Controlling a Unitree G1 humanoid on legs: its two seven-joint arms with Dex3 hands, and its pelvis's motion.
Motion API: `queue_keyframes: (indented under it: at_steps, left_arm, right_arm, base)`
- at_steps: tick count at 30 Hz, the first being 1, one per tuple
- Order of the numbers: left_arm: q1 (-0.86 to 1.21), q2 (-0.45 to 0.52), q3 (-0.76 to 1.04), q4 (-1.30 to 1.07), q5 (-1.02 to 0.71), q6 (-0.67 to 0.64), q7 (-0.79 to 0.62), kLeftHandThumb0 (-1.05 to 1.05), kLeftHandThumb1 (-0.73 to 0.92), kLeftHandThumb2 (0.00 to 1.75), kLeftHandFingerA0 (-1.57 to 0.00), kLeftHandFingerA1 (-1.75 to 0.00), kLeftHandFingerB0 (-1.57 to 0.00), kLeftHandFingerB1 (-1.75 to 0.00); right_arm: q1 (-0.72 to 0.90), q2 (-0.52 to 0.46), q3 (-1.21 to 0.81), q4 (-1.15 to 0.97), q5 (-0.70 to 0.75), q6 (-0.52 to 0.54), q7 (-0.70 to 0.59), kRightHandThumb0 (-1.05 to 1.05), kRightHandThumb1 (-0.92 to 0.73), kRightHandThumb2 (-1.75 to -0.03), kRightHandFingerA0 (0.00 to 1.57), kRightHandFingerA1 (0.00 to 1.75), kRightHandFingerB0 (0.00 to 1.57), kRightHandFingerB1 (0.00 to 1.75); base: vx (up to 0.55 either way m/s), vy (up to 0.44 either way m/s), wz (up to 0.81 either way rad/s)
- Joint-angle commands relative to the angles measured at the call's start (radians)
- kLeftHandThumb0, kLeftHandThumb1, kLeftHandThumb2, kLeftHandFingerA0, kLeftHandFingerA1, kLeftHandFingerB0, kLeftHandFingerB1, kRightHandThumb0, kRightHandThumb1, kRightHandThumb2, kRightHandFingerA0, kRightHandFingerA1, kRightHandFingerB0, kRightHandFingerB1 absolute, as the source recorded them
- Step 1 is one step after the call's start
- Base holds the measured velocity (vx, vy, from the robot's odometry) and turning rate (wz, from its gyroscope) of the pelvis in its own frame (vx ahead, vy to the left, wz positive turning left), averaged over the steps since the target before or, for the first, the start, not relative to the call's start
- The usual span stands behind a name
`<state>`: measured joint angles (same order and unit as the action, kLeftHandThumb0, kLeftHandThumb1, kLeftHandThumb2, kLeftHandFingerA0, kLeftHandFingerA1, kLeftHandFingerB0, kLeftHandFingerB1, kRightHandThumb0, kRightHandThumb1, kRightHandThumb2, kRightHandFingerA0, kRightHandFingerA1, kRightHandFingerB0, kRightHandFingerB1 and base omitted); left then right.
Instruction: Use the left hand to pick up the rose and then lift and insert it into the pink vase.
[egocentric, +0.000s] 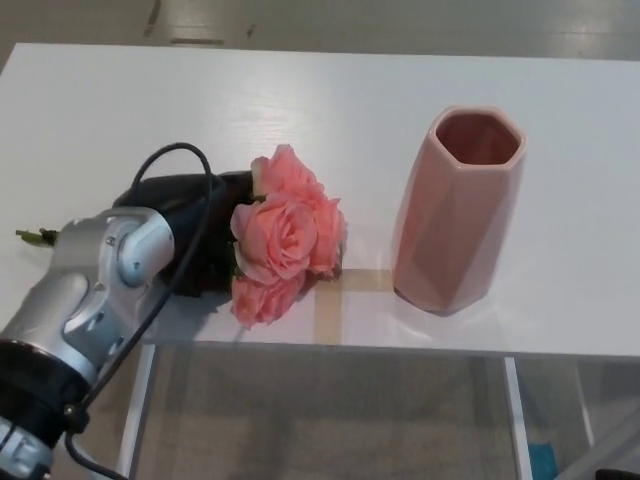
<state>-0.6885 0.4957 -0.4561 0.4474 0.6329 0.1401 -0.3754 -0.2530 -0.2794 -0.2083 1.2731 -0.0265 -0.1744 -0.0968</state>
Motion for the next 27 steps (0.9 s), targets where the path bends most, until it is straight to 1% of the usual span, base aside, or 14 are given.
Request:
queue_keyframes:
  at_steps: [1,2,3,4,6,9,10,11,12,17,19,25,26,27]
  left_arm:
    - [-0.025,-0.015,-0.033,0.039,0.051,0.039,-0.024,-0.28,0.62,0.59,-0.74,-0.57,-0.25,-0.3]
    - [-0.027,-0.017,-0.07,0.054,0.096,0.061,-0.029,-0.25,0.68,0.6,-0.74,-1.54,-0.61,-0.44]
    - [-0.026,-0.02,-0.107,0.08,0.139,0.077,-0.017,-0.26,0.71,0.58,-0.71,-1.67,-0.61,-0.43]
    - [-0.027,-0.02,-0.12,0.09,0.148,0.082,-0.01,-0.26,0.71,0.58,-0.71,-1.67,-0.61,-0.43]
    - [-0.024,-0.028,-0.152,0.133,0.172,0.085,0.027,-0.21,0.7,0.63,-0.76,-1.42,-0.54,-0.43]
    - [-0.021,-0.022,-0.156,0.151,0.157,0.043,0.052,-0.21,0.7,0.62,-0.75,-1.31,-0.58,-0.43]
    - [-0.022,-0.022,-0.154,0.152,0.151,0.038,0.051,-0.21,0.71,0.61,-0.8,-1.15,-0.59,-0.43]
    - [-0.022,-0.022,-0.15,0.151,0.144,0.035,0.048,-0.21,0.71,0.61,-0.8,-1.15,-0.59,-0.43]
    - [-0.023,-0.024,-0.143,0.149,0.135,0.039,0.042,-0.21,0.71,0.61,-0.84,-1.01,-0.6,-0.42]
    - [-0.025,-0.028,-0.128,0.147,0.126,0.026,0.055,-0.21,0.71,0.61,-0.8,-1.1,-0.58,-0.42]
    - [-0.023,-0.022,-0.105,0.116,0.112,0.022,0.062,-0.21,0.71,0.61,-0.76,-1.22,-0.54,-0.41]
    - [-0.016,-0.011,-0.006,0.041,0.066,-0.02,0.118,-0.22,0.7,0.62,-0.72,-1.3,-0.5,-0.4]
    - [-0.015,-0.004,0.022,0.014,0.056,-0.04,0.145,-0.22,0.7,0.62,-0.69,-1.39,-0.58,-0.42]
    - [-0.014,0.003,0.051,-0.013,0.048,-0.063,0.18,-0.22,0.7,0.62,-0.69,-1.39,-0.58,-0.42]
  right_arm:
    - [0.001,-0.008,-0.006,0.005,0.012,0.013,0.009,-0.28,-0.49,-0.67,0.69,0.58,0.57,0.53]
    - [0.002,-0.008,-0.005,0.005,0.011,0.014,0.009,-0.21,-0.54,-0.55,0.72,0.52,0.58,0.45]
    - [0.001,-0.007,-0.004,0.005,0.01,0.016,0.01,-0.22,-0.54,-0.55,0.72,0.52,0.58,0.46]
    - [0.0,-0.007,-0.003,0.005,0.009,0.016,0.01,-0.22,-0.54,-0.55,0.72,0.52,0.58,0.46]
    - [-0.002,-0.006,-0.006,0.005,0.013,0.018,0.013,-0.22,-0.54,-0.55,0.73,0.52,0.6,0.46]
    - [-0.003,-0.007,-0.01,0.001,0.017,0.018,0.014,-0.22,-0.54,-0.55,0.73,0.52,0.61,0.47]
    - [-0.003,-0.007,-0.011,0.001,0.017,0.018,0.014,-0.22,-0.54,-0.56,0.73,0.52,0.61,0.47]
    - [-0.004,-0.006,-0.012,0.001,0.017,0.018,0.014,-0.22,-0.54,-0.56,0.73,0.52,0.61,0.47]
    - [-0.006,-0.006,-0.016,0.002,0.02,0.016,0.016,-0.22,-0.54,-0.55,0.72,0.52,0.62,0.47]
    - [-0.003,-0.005,-0.019,-0.001,0.021,0.013,0.019,-0.23,-0.53,-0.55,0.71,0.52,0.62,0.48]
    - [-0.004,-0.004,-0.015,0.0,0.017,0.015,0.021,-0.23,-0.53,-0.55,0.71,0.52,0.62,0.47]
    - [-0.001,-0.008,-0.009,-0.002,0.011,0.011,0.025,-0.25,-0.54,-0.54,0.72,0.51,0.64,0.47]
    - [0.0,-0.008,-0.007,-0.002,0.01,0.011,0.024,-0.24,-0.53,-0.55,0.72,0.51,0.64,0.47]
    - [-0.001,-0.008,-0.005,-0.002,0.009,0.012,0.023,-0.24,-0.53,-0.55,0.72,0.51,0.64,0.47]
  base:
    - [0.0,0.0,0.0]
    - [0.0,0.0,0.0]
    - [0.0,0.0,0.0]
    - [0.0,0.0,0.0]
    - [0.0,0.0,0.0]
    - [0.0,0.0,0.0]
    - [0.0,0.0,0.0]
    - [0.0,0.0,0.0]
    - [0.0,0.0,0.0]
    - [0.0,0.0,0.0]
    - [0.0,0.0,0.0]
    - [0.0,0.0,0.0]
    - [0.0,0.0,0.0]
    - [0.0,0.0,0.0]
